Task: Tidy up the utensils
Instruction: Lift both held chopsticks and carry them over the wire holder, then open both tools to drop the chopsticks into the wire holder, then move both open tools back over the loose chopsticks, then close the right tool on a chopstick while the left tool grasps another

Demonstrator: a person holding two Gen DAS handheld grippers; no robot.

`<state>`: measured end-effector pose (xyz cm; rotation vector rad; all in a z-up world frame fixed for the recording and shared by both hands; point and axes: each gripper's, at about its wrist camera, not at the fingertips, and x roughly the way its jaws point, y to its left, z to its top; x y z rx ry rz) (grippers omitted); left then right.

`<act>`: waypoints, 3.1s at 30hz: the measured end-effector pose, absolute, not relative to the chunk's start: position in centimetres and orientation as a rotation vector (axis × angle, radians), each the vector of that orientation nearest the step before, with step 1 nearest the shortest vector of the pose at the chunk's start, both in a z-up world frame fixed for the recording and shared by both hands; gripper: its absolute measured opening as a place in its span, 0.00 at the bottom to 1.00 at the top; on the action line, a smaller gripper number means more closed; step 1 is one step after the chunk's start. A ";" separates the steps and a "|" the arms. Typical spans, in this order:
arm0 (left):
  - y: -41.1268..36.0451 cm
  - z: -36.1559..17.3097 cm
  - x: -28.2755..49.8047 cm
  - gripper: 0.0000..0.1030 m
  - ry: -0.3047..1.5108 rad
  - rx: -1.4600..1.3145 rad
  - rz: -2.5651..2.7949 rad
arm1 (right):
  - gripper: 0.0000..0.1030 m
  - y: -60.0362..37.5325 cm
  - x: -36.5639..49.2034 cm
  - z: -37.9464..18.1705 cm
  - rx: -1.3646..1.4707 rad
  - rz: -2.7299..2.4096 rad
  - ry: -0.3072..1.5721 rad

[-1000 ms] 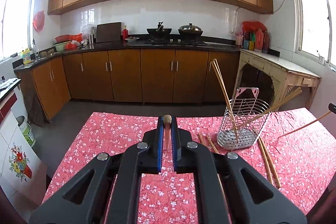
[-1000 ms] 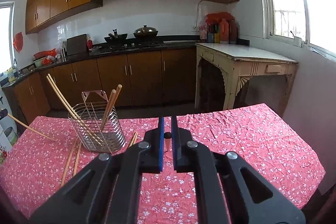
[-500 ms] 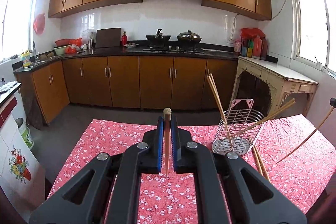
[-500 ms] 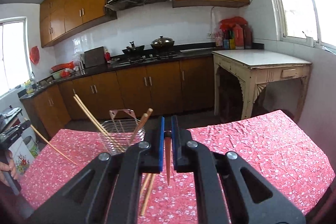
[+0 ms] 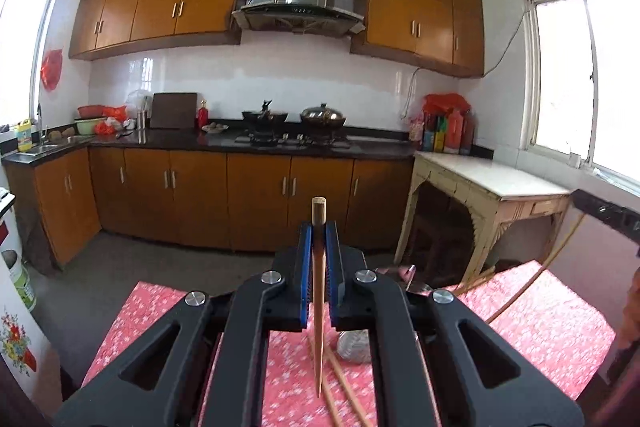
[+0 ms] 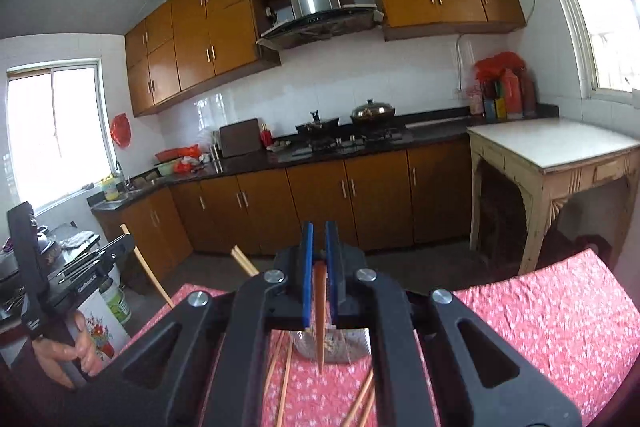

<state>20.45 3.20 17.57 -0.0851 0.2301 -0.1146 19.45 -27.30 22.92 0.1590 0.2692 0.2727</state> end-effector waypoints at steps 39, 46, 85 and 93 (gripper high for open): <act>0.2 14.9 30.2 0.40 0.292 -0.136 -0.043 | 0.28 -30.4 33.6 18.3 0.214 0.053 0.407; 3.8 12.8 25.3 0.52 0.317 -0.108 0.002 | 0.30 -35.0 28.6 14.8 0.189 -0.061 0.455; -2.5 -9.2 24.1 0.56 0.849 0.037 -0.098 | 0.07 -30.7 25.8 -8.6 0.124 -0.043 0.920; -1.6 -10.1 26.2 0.07 0.889 0.054 -0.022 | 0.07 -32.8 27.2 -8.9 0.139 -0.079 0.913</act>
